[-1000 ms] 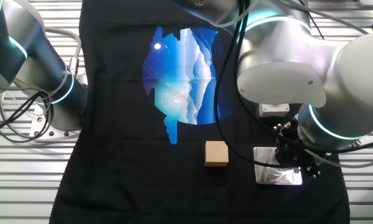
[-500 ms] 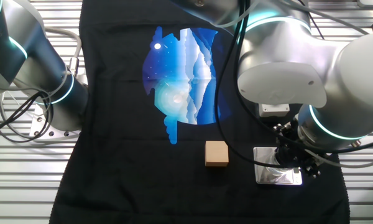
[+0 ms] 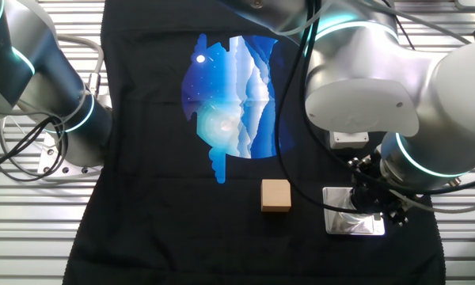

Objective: Screw the lid onto the jar

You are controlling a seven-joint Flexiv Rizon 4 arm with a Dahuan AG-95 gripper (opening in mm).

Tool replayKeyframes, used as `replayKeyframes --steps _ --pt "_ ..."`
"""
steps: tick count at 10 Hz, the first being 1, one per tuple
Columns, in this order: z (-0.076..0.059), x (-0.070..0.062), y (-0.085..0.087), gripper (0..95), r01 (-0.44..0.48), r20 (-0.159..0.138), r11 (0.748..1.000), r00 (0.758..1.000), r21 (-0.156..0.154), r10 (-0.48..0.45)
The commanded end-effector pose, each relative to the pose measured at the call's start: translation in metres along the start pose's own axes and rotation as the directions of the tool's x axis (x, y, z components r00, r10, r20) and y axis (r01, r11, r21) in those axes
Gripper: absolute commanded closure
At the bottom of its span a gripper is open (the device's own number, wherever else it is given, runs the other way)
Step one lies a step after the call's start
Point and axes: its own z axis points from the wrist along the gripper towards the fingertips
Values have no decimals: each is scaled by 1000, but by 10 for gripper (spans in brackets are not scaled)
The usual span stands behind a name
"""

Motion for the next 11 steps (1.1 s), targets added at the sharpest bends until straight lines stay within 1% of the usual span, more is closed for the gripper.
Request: replayKeyframes --steps 1,3,4,9,10,11 --pt "0 0 0 190 0 -2 1000 1000 1 0" --pt "0 0 0 190 0 -2 1000 1000 1 0" --pt "0 0 0 380 0 -3 1000 1000 1 0" --pt "1 0 0 380 -3 2 1000 1000 -8 3" --pt "1 0 0 380 -2 1 1000 1000 -1 2" --pt "1 0 0 380 -7 1 1000 1000 -2 7"
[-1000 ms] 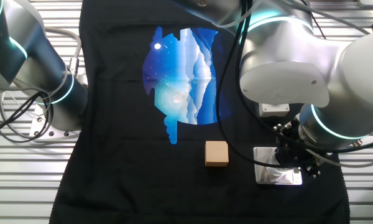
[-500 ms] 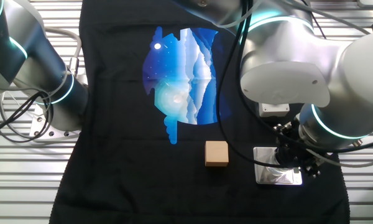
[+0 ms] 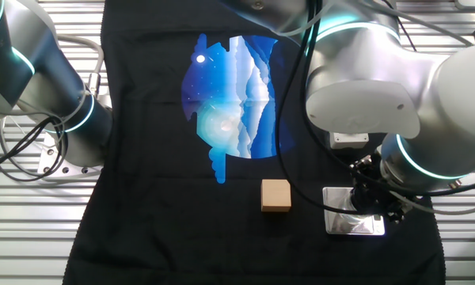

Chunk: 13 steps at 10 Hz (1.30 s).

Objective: Screw the lid onto the jar

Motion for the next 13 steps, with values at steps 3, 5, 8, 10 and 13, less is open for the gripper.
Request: replayKeyframes --steps 3,5,8,10,13 --pt "1 0 0 760 -17 -3 1000 1000 9 17" --pt "1 0 0 950 -19 0 1000 1000 5 19" --pt "1 0 0 950 -21 15 1000 1000 -5 21" --pt "1 0 0 950 -25 14 1000 1000 -4 25" --pt "1 0 0 950 -38 18 999 999 0 38"
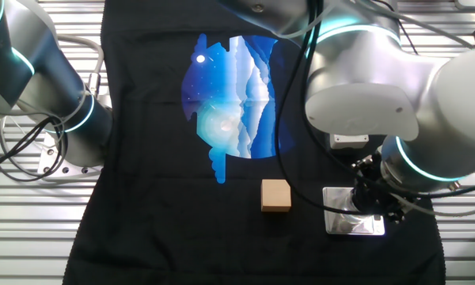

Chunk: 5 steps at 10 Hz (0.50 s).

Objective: Screw the lid onto the jar

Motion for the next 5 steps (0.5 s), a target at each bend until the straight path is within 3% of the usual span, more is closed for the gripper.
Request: replayKeyframes --steps 1,4,5 --pt "1 -1 -1 950 0 -1 1000 1000 15 0" --pt "1 -1 -1 950 -16 2 1000 1000 4 16" --pt "1 -1 -1 950 -19 1 1000 1000 17 19"
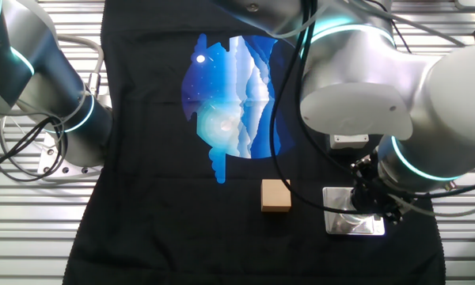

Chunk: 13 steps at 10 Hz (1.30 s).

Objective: Screw the lid onto the jar

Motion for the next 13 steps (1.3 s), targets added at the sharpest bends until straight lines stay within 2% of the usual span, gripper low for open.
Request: replayKeyframes --steps 1,2,4,6,8,10,11,13 --pt "1 -1 -1 950 -7 -7 1000 1000 13 7" --pt "1 -1 -1 950 -11 -8 1000 1000 14 11" --pt "1 -1 -1 950 -39 -2 999 999 -10 39" --pt "1 -1 -1 950 -46 -9 999 999 10 46" --pt "1 -1 -1 950 -62 -14 998 998 7 62" --pt "1 -1 -1 950 -86 -9 996 996 -9 86" --pt "1 -1 -1 950 -94 -10 996 996 4 94" --pt "1 -1 -1 950 -104 -15 995 994 9 104"
